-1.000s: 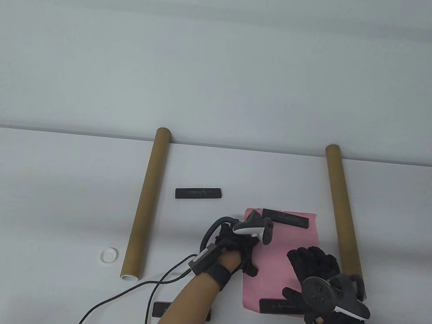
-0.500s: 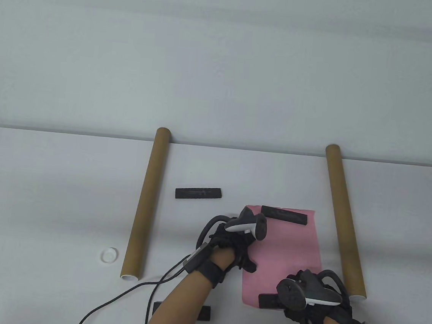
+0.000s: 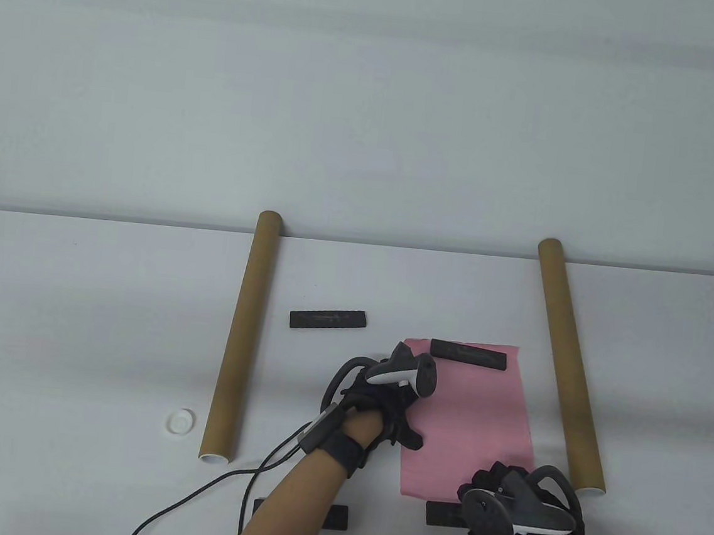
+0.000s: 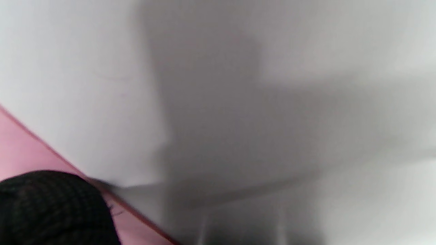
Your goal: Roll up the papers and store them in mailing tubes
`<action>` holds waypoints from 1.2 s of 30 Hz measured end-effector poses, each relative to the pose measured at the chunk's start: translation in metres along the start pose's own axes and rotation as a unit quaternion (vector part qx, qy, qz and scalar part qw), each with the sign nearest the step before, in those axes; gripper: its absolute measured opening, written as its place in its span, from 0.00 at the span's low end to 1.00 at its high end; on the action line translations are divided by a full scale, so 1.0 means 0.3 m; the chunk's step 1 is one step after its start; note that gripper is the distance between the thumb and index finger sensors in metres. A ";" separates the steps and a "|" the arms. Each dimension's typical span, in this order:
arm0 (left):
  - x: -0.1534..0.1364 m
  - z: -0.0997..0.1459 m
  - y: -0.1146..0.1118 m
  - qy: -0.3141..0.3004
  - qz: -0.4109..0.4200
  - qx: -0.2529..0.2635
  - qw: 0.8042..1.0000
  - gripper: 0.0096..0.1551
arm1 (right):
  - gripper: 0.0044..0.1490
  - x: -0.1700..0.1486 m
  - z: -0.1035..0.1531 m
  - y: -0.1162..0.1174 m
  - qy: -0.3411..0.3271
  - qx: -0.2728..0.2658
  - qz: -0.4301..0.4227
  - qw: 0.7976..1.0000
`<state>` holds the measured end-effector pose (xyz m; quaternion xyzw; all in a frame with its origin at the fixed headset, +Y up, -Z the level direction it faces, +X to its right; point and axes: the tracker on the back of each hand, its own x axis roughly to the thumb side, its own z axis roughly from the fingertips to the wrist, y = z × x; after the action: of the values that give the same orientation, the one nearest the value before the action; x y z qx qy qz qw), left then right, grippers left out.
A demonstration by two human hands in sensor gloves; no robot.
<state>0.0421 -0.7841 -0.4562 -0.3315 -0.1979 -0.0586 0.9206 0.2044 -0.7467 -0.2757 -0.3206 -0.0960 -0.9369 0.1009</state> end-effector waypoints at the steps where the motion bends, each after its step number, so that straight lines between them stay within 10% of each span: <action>1: -0.001 0.000 -0.001 0.000 0.001 0.001 1.000 0.66 | 0.42 0.002 0.000 0.007 0.000 0.002 -0.001 1.000; 12: -0.007 -0.001 -0.007 -0.009 0.007 0.007 1.000 0.65 | 0.45 -0.005 0.008 0.023 0.008 -0.003 -0.009 1.000; 22: -0.013 0.001 -0.011 -0.017 0.004 0.010 1.000 0.65 | 0.47 -0.150 0.081 -0.331 0.123 -0.137 0.009 0.983; 36: -0.017 0.002 -0.013 -0.021 0.004 0.013 1.000 0.66 | 0.49 -0.401 -0.511 -0.283 0.229 0.041 0.086 0.969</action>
<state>0.0362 -0.7869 -0.4557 -0.3212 -0.2163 -0.0459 0.9208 0.1871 -0.6873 -0.4791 -0.1004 -0.0807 -0.9685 0.2132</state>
